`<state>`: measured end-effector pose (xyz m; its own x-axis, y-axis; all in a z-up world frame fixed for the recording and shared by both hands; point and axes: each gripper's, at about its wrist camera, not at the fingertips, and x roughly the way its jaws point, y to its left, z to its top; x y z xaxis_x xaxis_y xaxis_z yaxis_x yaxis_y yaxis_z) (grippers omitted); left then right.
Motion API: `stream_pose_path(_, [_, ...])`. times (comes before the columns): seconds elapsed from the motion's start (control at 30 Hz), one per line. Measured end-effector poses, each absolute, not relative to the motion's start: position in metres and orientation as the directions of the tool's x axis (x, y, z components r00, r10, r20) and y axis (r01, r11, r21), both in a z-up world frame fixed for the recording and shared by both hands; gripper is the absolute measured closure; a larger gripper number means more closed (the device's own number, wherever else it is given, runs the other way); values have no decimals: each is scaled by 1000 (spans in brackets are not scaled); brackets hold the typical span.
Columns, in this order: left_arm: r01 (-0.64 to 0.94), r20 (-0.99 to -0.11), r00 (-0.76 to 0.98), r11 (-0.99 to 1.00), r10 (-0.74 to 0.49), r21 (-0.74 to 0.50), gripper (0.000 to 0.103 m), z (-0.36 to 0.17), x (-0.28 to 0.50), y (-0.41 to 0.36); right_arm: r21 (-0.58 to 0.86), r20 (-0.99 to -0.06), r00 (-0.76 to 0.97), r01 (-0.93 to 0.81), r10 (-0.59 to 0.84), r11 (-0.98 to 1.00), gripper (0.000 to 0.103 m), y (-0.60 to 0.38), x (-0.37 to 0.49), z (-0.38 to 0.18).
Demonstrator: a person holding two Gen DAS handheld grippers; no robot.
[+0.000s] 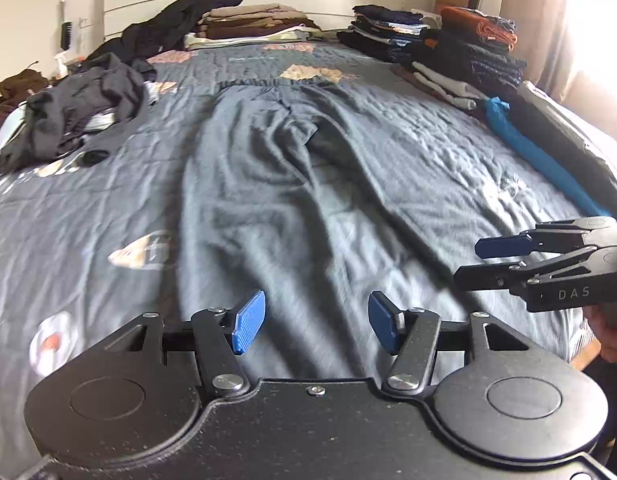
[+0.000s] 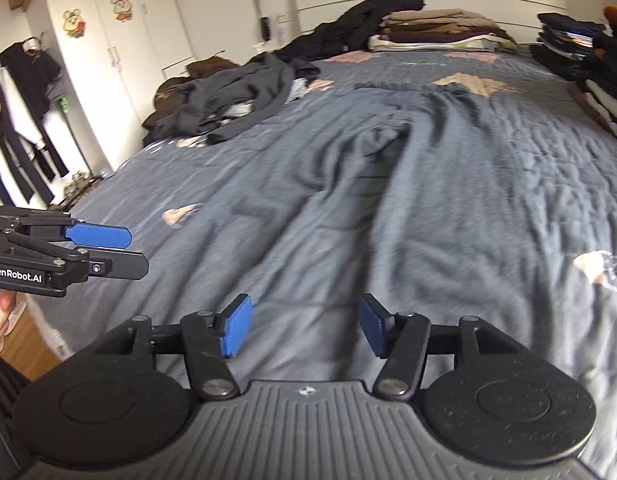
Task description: Fold clothes
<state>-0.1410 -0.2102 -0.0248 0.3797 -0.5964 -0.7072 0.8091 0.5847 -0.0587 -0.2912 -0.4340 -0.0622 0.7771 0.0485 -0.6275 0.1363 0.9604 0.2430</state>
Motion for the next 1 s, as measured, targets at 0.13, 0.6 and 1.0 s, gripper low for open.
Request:
stream_pose_path(0.13, [806,-733,371,590,-570,-52,46,-34,-157,-170,261,-633,769,104,89,960,45,-388,-307,-67])
stream_pose_path(0.6, [805,-838,161,561,-521,-194,60,-118,-189,-102,225,-786,578,-64,220,972,45,-284,-341,-129])
stream_pose_path(1.0, [832,-901,116,536,-418,-142,63,-190,-183,-136,207,-827,496,-168,264,964,45,-258,-338,-179])
